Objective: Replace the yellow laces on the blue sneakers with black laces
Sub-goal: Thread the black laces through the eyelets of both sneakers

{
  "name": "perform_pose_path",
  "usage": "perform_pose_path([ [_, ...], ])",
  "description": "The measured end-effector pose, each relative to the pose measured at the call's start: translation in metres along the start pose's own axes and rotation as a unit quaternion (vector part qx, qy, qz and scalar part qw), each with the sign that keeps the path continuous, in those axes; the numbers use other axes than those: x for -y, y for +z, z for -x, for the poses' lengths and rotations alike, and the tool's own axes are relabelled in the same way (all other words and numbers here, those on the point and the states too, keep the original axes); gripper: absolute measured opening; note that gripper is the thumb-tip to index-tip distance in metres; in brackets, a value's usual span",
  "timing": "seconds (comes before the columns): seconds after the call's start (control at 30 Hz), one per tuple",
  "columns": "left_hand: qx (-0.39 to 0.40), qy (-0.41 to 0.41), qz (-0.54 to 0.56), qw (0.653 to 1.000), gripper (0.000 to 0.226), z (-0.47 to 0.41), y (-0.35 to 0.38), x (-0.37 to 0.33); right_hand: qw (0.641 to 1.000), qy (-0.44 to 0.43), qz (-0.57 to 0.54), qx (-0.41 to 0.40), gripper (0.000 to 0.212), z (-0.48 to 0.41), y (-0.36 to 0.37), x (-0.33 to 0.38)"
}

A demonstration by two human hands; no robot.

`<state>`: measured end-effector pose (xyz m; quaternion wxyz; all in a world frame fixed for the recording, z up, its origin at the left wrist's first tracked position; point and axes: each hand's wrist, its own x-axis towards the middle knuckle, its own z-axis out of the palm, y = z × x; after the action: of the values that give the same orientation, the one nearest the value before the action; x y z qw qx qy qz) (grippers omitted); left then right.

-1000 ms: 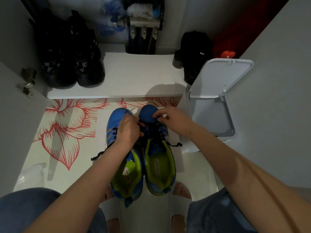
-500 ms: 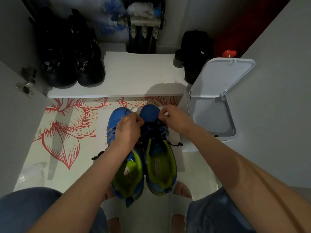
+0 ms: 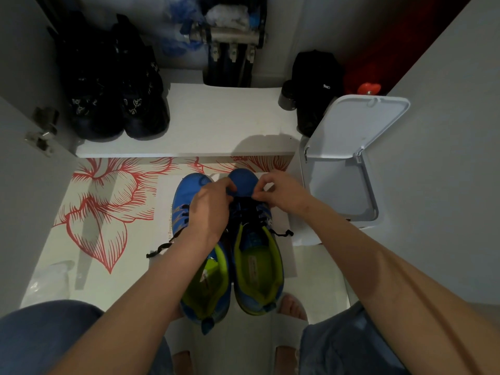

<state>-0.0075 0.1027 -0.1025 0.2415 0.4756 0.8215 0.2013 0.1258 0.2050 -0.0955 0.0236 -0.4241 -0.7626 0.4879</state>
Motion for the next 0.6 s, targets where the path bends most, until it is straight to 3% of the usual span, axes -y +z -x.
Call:
perform_pose_path([
  [0.07, 0.003, 0.013, -0.028, 1.000, 0.018, -0.003, 0.003, -0.001, 1.000, 0.018, 0.000, -0.020, 0.023, -0.003, 0.000, -0.003],
  [0.2, 0.011, 0.007, -0.042, 0.999, 0.015, -0.006, 0.004, -0.001, 1.000, -0.003, -0.016, 0.021, 0.006, 0.001, -0.009, -0.001],
  [0.33, 0.024, 0.009, -0.052, 0.998, 0.017, -0.009, 0.005, 0.002, 1.000, 0.009, 0.012, 0.009, 0.008, 0.002, -0.008, -0.003],
  [0.47, 0.053, 0.009, -0.021, 0.998, 0.016, -0.011, 0.003, 0.002, 0.985, 0.072, -0.149, -0.047, 0.018, -0.001, -0.007, -0.003],
  [0.6, 0.057, 0.019, -0.056, 0.997, 0.015, -0.013, 0.005, 0.004, 0.982, 0.099, -0.155, -0.039, 0.006, -0.001, -0.005, -0.003],
])
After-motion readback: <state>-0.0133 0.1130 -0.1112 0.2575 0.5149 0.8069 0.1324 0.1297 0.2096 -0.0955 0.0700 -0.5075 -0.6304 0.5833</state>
